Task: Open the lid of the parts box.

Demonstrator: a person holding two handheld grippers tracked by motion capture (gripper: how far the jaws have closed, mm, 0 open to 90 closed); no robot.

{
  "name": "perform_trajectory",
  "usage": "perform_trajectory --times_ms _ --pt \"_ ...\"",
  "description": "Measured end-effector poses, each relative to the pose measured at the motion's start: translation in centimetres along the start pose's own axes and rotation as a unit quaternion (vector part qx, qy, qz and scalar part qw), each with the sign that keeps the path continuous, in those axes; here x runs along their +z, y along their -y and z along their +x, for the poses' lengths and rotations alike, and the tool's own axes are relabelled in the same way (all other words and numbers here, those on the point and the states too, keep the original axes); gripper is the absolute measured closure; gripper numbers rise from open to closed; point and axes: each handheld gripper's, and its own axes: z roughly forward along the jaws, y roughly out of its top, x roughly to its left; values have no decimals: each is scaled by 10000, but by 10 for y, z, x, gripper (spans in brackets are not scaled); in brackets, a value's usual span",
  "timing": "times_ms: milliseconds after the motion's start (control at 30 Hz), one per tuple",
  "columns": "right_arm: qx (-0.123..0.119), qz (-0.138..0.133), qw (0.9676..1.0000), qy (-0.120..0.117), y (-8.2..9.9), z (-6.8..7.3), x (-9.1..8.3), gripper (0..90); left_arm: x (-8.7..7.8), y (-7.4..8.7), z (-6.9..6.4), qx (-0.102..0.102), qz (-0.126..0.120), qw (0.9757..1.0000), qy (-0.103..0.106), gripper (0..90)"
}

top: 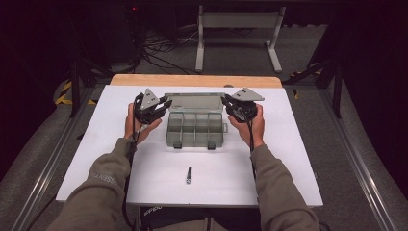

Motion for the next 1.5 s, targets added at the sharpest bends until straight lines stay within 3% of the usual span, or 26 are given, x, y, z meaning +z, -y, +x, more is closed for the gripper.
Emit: perform_trajectory --times_ms 200,333,400,467,767,1100,1333,1500 --pt "271 -72 9995 130 10 0 14 786 13 10 3 -188 168 9997 -54 755" --pt "278 39 9993 235 17 1 22 805 19 14 5 -136 272 9995 -104 772" --pt "366 34 9991 204 20 2 25 805 23 17 7 -315 278 9991 -39 772" --pt "453 38 9987 223 23 1 26 815 26 18 9 -358 302 9989 -35 773" --pt "374 205 9987 286 30 -2 35 825 38 20 13 -471 428 9979 -118 774" --pt "277 445 9984 195 35 -1 45 803 50 27 14 -505 650 9966 -92 776" --pt "458 448 9975 307 40 -12 44 781 51 30 15 -577 666 9961 -8 775" --pt "581 528 9967 229 45 -12 48 757 52 32 15 -634 686 9956 16 765"
